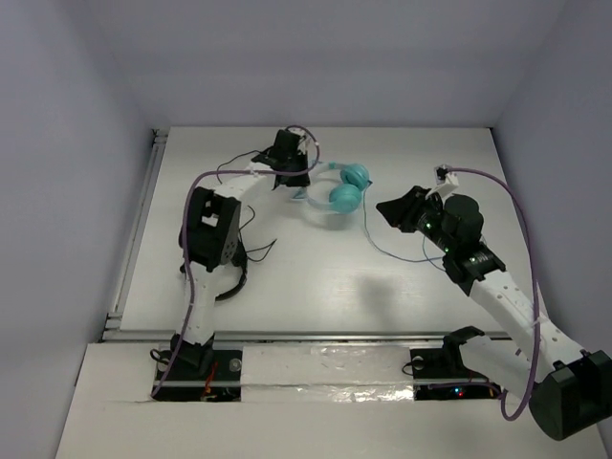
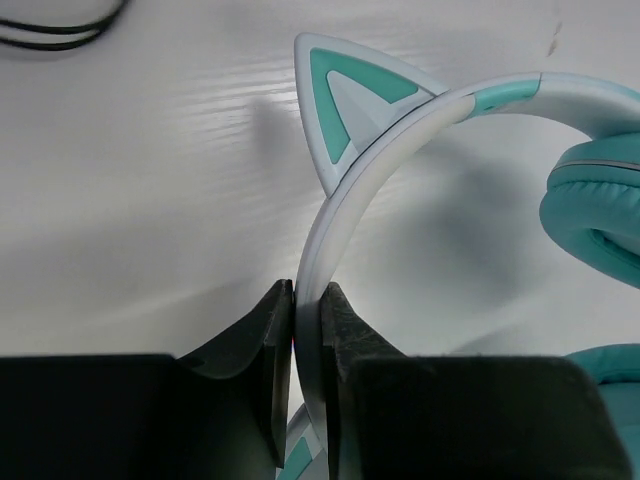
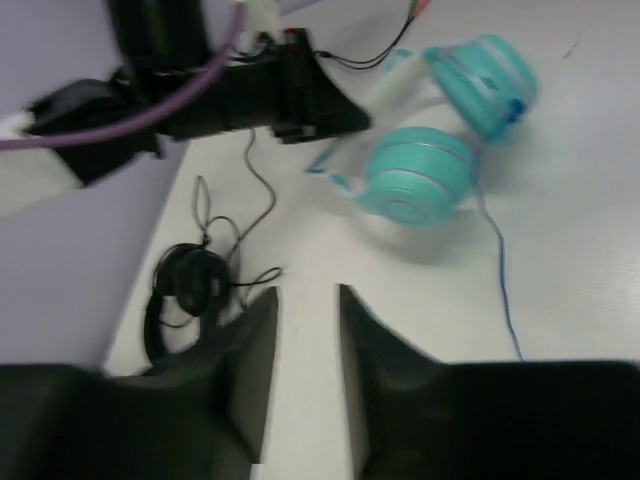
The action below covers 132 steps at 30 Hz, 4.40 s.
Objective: Wrap the headphones
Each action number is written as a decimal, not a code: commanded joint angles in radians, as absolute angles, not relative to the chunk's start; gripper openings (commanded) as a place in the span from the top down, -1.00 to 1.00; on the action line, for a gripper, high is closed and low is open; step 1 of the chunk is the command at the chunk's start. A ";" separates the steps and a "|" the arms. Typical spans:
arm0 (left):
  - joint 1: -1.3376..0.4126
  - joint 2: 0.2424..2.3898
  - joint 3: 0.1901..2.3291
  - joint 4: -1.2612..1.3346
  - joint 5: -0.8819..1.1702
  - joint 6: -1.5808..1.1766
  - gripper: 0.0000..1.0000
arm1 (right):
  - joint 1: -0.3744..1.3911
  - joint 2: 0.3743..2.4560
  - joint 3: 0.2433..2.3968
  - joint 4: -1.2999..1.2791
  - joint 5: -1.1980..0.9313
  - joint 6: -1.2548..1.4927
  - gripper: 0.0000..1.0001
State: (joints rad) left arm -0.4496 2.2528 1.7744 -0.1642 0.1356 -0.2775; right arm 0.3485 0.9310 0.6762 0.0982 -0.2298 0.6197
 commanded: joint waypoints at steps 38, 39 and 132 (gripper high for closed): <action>-0.391 1.301 1.677 -0.411 0.362 -0.474 1.00 | 0.357 0.977 0.597 0.551 -0.763 0.592 -0.77; -0.391 1.292 1.675 -0.411 0.365 -0.474 1.00 | 0.357 0.976 0.600 0.539 -0.723 0.569 -0.78; -0.902 1.146 0.776 -0.034 -0.278 -0.439 1.00 | 1.077 1.129 1.315 -0.660 0.238 0.342 0.85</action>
